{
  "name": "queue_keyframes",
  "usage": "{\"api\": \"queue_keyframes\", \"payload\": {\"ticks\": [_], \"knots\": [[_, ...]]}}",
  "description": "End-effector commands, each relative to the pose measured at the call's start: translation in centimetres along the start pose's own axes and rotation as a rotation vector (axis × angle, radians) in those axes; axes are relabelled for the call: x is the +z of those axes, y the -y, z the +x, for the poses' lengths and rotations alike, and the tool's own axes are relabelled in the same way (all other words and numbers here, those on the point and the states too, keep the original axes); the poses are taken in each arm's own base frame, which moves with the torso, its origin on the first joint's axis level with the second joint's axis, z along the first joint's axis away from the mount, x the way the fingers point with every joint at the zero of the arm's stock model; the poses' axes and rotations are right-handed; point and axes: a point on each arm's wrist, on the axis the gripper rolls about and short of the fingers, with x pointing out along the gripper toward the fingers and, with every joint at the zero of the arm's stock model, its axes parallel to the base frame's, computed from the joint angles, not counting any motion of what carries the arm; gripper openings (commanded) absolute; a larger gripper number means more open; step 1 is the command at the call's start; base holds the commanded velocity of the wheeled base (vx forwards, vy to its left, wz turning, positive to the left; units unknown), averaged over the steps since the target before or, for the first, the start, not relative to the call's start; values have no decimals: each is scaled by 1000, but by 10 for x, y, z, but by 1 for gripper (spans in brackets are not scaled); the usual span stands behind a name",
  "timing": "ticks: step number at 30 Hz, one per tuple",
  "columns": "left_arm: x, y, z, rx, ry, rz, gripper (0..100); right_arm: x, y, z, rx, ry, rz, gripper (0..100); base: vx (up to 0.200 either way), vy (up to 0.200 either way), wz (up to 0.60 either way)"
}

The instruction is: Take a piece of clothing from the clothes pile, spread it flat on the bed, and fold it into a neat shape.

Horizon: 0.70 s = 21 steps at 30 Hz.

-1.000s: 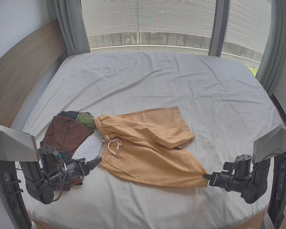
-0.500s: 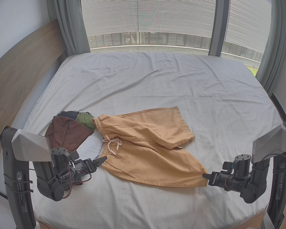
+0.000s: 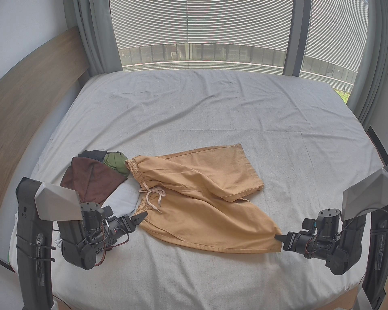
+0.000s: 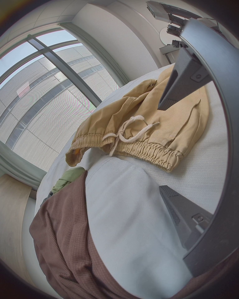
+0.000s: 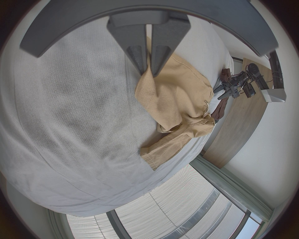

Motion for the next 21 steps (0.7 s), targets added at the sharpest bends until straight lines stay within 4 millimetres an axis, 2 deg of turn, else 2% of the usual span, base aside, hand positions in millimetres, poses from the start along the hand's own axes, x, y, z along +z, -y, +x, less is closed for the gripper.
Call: {"api": "queue_keyframes", "payload": {"ticks": [1, 17, 18, 21], "knots": [[-4, -6, 8, 4, -4, -4, 100, -1, 0, 0, -2, -5, 3, 0, 0, 0, 0], [-4, -8, 19, -9, 12, -52, 100, -2, 0, 0, -5, -9, 3, 0, 0, 0, 0], [-5, -8, 20, -11, 13, -51, 0, -2, 1, -1, -5, -10, 4, 0, 0, 0, 0], [-5, -9, 23, -14, 18, -50, 0, -2, 1, -1, -9, -11, 6, 0, 0, 0, 0]]}}
